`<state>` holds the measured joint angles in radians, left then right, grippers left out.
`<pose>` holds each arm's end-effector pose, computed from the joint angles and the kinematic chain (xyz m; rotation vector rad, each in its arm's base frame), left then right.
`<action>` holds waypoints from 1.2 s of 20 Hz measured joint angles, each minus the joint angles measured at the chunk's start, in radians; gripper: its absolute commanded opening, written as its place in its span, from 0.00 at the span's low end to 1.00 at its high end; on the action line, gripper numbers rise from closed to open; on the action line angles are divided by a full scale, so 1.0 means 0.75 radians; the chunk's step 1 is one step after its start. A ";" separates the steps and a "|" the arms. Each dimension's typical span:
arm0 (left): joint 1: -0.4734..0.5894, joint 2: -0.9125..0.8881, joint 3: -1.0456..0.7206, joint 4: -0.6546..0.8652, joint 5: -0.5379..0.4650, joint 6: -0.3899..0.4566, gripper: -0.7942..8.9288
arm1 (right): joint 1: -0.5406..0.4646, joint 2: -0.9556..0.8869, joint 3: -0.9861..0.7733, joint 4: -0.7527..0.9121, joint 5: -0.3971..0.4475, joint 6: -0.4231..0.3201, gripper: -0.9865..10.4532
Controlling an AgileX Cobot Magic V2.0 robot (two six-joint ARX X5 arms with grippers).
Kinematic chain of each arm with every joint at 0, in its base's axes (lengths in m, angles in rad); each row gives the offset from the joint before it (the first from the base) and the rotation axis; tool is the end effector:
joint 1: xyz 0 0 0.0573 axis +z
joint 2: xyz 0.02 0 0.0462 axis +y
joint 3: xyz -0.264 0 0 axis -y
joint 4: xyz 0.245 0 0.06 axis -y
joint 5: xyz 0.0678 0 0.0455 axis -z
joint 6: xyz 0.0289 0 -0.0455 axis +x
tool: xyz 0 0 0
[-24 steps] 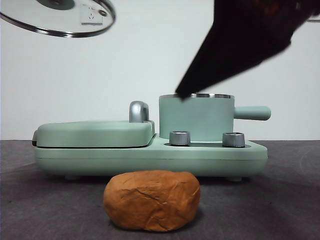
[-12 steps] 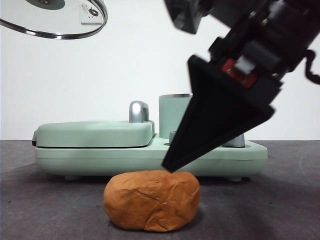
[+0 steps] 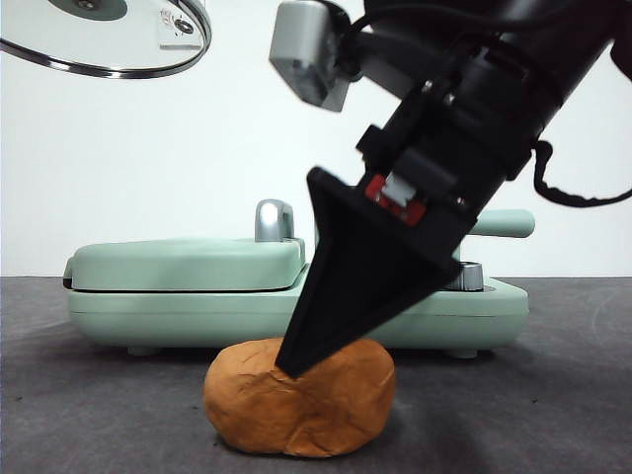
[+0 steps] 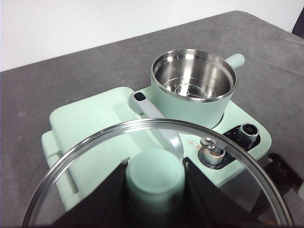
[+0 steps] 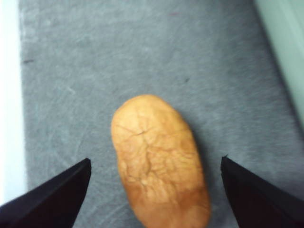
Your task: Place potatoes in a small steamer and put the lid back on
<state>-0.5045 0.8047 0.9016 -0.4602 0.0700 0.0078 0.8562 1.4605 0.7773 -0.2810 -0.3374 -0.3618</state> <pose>0.1438 -0.0817 0.3428 0.0869 0.3574 -0.5695 0.1717 0.2125 0.1797 -0.5544 0.7825 1.2709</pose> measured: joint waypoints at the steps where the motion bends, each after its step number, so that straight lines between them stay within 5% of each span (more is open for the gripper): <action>1: 0.000 0.000 0.000 0.000 0.000 0.000 0.10 | 0.002 0.013 0.002 -0.003 0.000 -0.001 0.47; 7: 0.000 0.000 0.000 0.000 0.000 0.005 0.10 | 0.019 0.046 0.005 -0.017 0.069 0.001 0.23; 15: 0.000 0.000 0.000 0.000 0.000 0.022 0.10 | -0.023 -0.126 0.109 -0.268 0.078 0.137 0.23; 24: 0.000 0.000 0.000 0.001 0.000 0.035 0.10 | -0.308 -0.254 0.613 -0.829 0.207 0.375 0.23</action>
<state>-0.5045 0.8047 0.9016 -0.4599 0.0700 0.0338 0.6254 1.2701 1.2373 -0.9024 -0.1825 -0.0807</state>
